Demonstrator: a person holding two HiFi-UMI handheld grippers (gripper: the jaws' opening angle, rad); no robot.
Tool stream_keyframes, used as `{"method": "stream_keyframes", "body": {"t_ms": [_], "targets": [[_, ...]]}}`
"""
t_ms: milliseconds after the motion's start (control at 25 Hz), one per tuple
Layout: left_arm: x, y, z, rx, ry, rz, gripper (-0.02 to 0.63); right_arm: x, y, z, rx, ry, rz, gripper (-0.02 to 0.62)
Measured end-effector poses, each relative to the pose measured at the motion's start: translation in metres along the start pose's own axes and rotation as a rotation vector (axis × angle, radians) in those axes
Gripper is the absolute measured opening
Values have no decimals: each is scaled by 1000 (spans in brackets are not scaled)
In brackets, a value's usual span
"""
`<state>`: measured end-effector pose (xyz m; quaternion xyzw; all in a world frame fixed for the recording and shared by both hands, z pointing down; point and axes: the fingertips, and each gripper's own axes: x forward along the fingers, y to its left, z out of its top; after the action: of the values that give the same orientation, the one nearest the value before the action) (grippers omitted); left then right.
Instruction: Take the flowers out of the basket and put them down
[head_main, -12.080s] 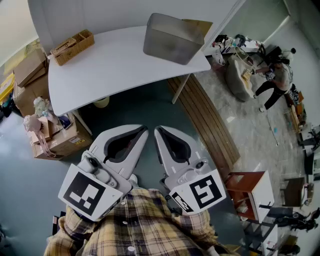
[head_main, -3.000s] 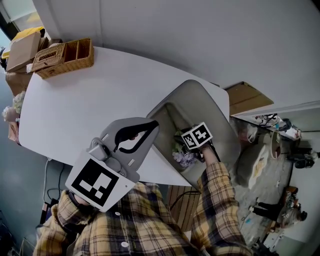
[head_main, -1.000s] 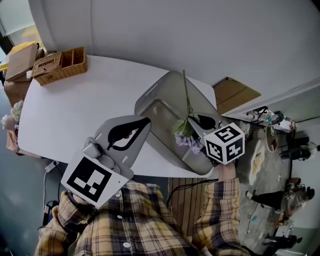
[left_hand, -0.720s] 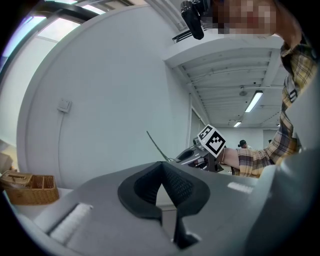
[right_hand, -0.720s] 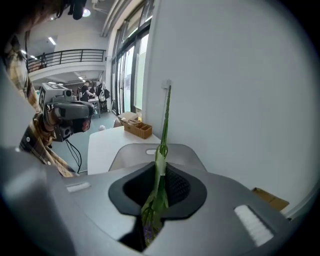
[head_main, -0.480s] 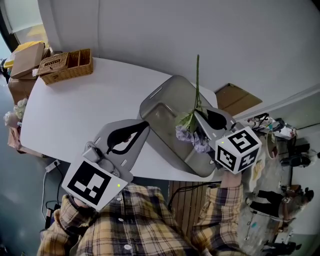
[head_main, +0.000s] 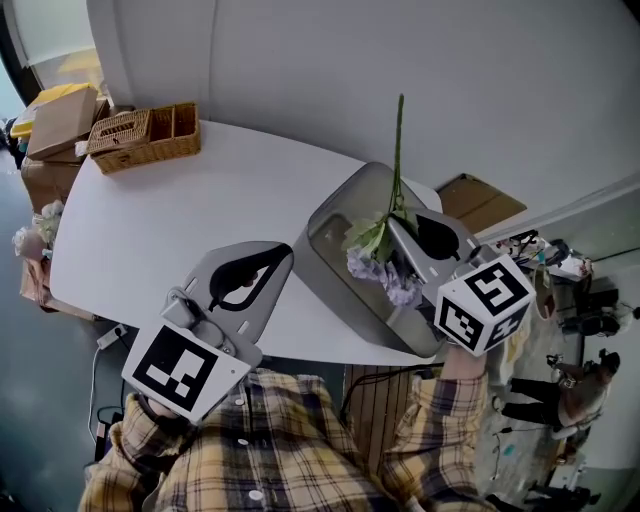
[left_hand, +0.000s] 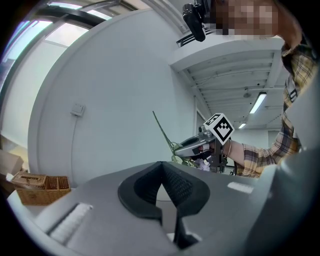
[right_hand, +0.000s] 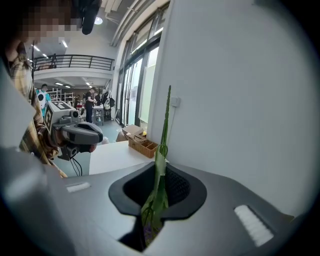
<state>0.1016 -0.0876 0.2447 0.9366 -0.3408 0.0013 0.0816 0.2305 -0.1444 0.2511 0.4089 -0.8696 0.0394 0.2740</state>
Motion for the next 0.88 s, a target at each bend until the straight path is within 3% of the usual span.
{"method": "stream_keyframes", "body": {"t_ms": [360, 880], "targets": [[-43, 63, 7, 3, 13, 16, 12, 53, 54, 58, -19, -39, 53, 46], [-105, 138, 10, -1, 22, 66, 12, 130, 128, 90, -56, -1, 116, 46]]}}
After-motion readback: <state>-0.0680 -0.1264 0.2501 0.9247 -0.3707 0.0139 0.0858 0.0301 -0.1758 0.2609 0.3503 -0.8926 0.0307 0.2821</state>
